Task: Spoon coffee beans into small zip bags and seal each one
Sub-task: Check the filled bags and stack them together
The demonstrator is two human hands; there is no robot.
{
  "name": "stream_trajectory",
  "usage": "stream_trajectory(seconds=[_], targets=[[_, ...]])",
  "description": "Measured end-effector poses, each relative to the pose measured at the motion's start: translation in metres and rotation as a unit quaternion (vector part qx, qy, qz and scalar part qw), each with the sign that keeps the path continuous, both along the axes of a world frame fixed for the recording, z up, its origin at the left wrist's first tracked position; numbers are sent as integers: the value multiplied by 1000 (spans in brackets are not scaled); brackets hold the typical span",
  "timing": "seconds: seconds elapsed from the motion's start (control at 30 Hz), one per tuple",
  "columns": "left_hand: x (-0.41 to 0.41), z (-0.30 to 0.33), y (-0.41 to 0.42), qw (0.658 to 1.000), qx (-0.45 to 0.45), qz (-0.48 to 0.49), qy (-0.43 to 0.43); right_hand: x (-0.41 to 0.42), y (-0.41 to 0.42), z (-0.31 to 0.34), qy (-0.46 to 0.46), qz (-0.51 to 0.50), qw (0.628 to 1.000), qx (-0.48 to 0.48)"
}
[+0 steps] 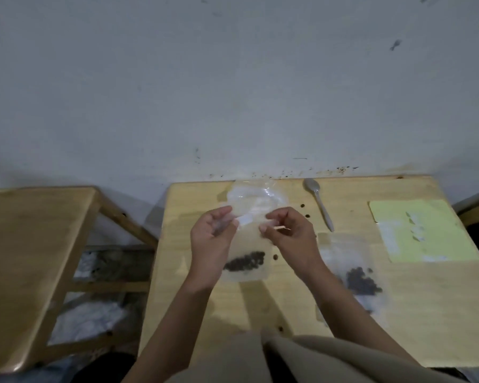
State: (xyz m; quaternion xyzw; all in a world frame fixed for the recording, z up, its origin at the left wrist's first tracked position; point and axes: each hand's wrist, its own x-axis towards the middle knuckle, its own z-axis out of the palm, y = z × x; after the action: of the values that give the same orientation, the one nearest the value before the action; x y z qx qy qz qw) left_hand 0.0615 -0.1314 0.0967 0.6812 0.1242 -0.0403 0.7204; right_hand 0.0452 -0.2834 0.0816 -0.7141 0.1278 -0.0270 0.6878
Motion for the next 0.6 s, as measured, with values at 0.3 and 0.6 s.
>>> stream_trajectory(seconds=[0.3, 0.6], targets=[[51, -51, 116, 985, 159, -38, 53, 40, 99, -47, 69, 94, 991, -63], [101, -104, 138, 918, 373, -107, 75, 136, 144, -105, 121, 95, 955, -255]])
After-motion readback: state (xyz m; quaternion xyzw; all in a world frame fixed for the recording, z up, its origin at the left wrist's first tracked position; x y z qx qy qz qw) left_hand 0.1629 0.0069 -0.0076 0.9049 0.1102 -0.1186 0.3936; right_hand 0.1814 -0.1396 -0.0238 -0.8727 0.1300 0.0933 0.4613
